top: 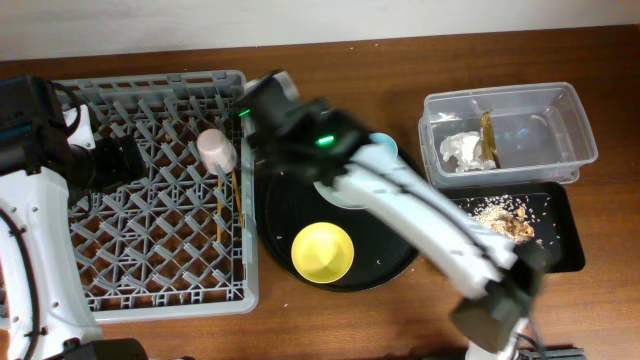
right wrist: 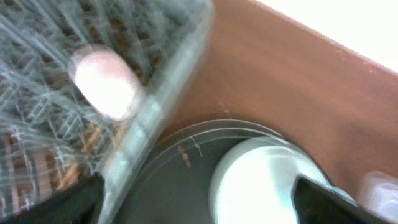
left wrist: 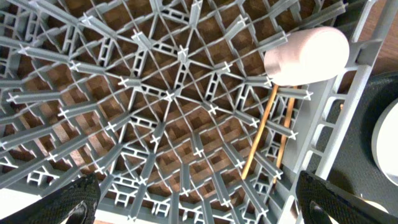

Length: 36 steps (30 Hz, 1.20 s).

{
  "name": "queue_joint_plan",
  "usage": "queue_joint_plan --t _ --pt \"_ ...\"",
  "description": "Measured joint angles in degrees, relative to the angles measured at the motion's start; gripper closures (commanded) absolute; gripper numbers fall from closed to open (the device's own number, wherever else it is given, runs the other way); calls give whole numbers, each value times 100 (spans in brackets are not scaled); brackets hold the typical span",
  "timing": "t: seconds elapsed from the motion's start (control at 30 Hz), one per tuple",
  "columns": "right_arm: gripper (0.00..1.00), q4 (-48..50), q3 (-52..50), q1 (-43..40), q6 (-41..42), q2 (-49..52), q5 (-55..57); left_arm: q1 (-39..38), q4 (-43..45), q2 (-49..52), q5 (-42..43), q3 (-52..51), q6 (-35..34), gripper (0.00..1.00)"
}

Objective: Sort waste into correct bins and load items into the dishwasher rack
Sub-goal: 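Grasp the blue cup with the right gripper and lift it, then hand the blue cup from the right gripper to the left gripper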

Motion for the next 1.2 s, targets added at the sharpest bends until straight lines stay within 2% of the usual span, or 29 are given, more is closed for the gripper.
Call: queue_joint_plan --t 0.1,0.17,0.3,0.37,0.4,0.43,0.47,0.5,0.53,0.57,0.63,0.73,0.83,0.9,0.93,0.97,1.0,1.07,1.1,1.13,1.17,1.2 --pt "44 -1867 61 -1355 -282 -229 -461 0 -7 -2 0 0 0 1" --pt "52 -2041 -72 -1801 -498 83 -866 0 -4 -2 0 0 0 1" --pt "52 -1032 -1178 -2009 -662 262 -1141 0 -4 -2 -17 0 0 1" --pt "58 -42 -1915 -2009 -708 251 -1185 0 -11 -2 -17 -2 0 1" --pt "62 437 -2291 -2009 -730 258 -1215 0 -15 0 -17 -2 0 1" --pt "70 741 -2636 -2009 -745 278 -1224 0 -11 0 -17 -2 0 1" --pt "88 918 -2852 -2009 -809 278 -1239 0 -7 -2 -17 -2 0 1" --pt "88 938 -2889 -2009 -813 278 -1239 0 -7 0 -17 -2 0 1" --pt "96 927 -2885 -2009 -885 275 -1241 0 -7 0 -17 -2 0 1" --pt "96 817 -2793 -2009 -922 271 -1241 0 -7 -2 -17 -2 0 0" --pt "96 -31 -2131 -2004 -942 197 -1318 0 -2 -2 -22 0 0 1" --pt "96 -925 -837 -2011 -946 -667 -2232 0 -7 0 -20 -2 0 1" --pt "96 -1226 -695 -2413 -1193 -1676 -3952 0 -7 -2 -20 0 0 1" --pt "96 -1740 -682 -3143 -1786 -1996 -5591 0 468 0 -17 -2 -4 1" --pt "96 -1899 -682 -3281 -1971 -2000 -5943 0 671 0 7 -2 -20 1" --pt "96 -2105 -688 -3501 -2315 -1998 -6476 9 588 0 431 0 -42 1" --pt "96 -2214 -691 -3609 -2540 -1998 -6767 26 492 0 1237 0 -37 1" --pt "96 -2304 -691 -3654 -2975 -1998 -7313 -160 291 0 3694 -4 793 1" --pt "96 -2293 -693 -3654 -3032 -1998 -7455 -343 131 0 4533 -4 1215 1" --pt "96 -2216 -693 -3654 -3110 -1998 -7672 -793 -7 0 5602 -9 1727 1" --pt "96 -2153 -695 -3654 -3237 -1998 -8021 -1414 -2 0 6275 -9 2022 1" --pt "96 -2151 -697 -3654 -3397 -1998 -8430 -1834 267 0 6540 -11 2151 1"
